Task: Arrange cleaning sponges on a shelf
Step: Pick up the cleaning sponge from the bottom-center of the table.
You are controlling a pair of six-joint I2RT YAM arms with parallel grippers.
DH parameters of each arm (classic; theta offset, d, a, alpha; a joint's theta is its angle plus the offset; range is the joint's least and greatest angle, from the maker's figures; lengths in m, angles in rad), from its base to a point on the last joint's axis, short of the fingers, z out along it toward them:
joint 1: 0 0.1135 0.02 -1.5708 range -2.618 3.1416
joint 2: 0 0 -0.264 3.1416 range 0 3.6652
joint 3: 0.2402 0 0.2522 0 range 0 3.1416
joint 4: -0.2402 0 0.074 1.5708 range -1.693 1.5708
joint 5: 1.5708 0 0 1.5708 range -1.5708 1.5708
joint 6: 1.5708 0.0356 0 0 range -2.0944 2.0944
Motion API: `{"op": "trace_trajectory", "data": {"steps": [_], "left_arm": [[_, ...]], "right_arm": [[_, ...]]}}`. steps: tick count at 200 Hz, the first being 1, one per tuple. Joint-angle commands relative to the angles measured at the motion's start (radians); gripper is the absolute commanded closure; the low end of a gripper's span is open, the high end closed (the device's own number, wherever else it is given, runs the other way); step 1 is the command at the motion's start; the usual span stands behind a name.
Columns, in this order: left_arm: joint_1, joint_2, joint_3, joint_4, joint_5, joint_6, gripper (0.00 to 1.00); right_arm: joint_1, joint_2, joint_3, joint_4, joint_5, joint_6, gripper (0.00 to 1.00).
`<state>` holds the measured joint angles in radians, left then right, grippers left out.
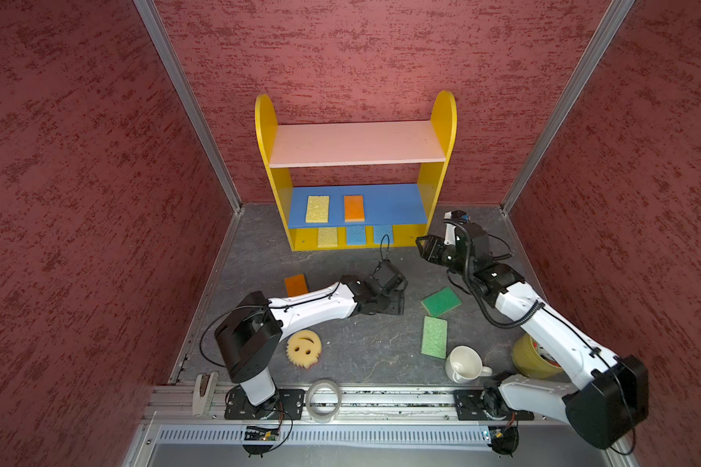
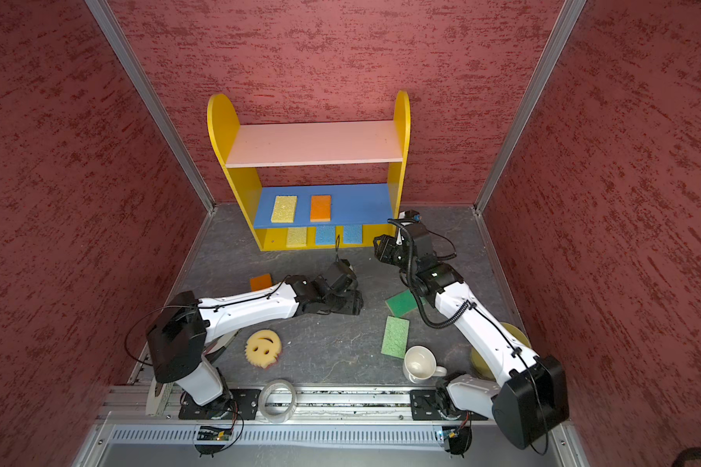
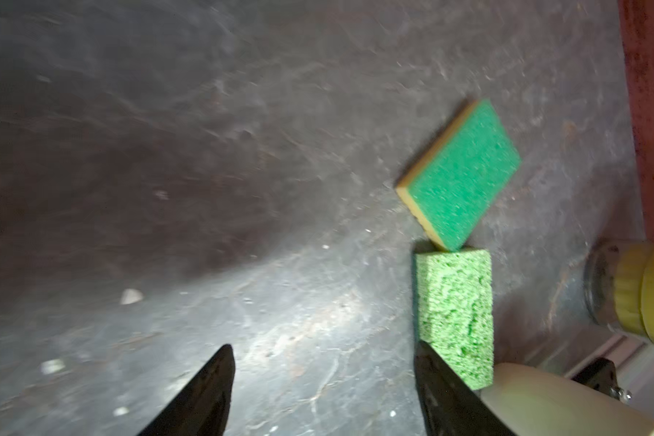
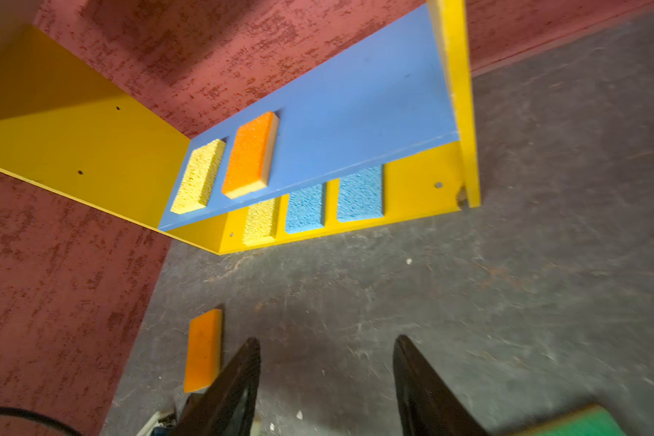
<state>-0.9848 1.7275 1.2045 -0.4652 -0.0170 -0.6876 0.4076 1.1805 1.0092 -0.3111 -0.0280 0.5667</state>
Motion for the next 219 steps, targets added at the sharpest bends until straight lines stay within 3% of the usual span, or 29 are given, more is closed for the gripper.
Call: {"op": "trace_trajectory", "data": {"steps": [1, 23, 62, 69, 87, 94, 128, 175, 219], "left_arm": [[-0.033, 0.077, 0.058, 0.072, 0.092, -0.055, 0.25], [-0.077, 0.16, 0.126, 0.068, 0.123, -0.06, 0.25], [-0.109, 0.236, 0.188, 0.036, 0.155, -0.082, 0.25], [-0.114, 0.242, 0.198, 0.021, 0.15, -0.084, 0.25], [-0.126, 0.266, 0.242, -0.041, 0.138, -0.075, 0.25], [-0.129, 0.282, 0.268, -0.079, 0.127, -0.073, 0.25], [-0.135, 0.352, 0.351, -0.175, 0.132, -0.067, 0.37], [-0.132, 0.417, 0.408, -0.259, 0.116, -0.063, 0.41], [-0.115, 0.475, 0.457, -0.251, 0.145, -0.049, 0.74]], "right_arm": [[-0.016, -0.102, 0.005, -0.128, 0.083, -0.033, 0.32], [-0.02, -0.179, -0.009, -0.179, 0.174, -0.019, 0.02], [-0.026, -0.254, -0.081, -0.144, 0.228, -0.036, 0.01], [-0.027, -0.254, -0.086, -0.146, 0.226, -0.033, 0.09], [-0.029, -0.261, -0.102, -0.127, 0.201, -0.037, 0.49], [-0.029, -0.264, -0.106, -0.122, 0.201, -0.034, 0.55], [-0.033, -0.285, -0.091, -0.126, 0.226, -0.04, 0.55], [-0.043, -0.298, -0.077, -0.135, 0.236, -0.059, 0.56], [-0.058, -0.276, -0.084, -0.123, 0.195, -0.059, 0.59]]}}
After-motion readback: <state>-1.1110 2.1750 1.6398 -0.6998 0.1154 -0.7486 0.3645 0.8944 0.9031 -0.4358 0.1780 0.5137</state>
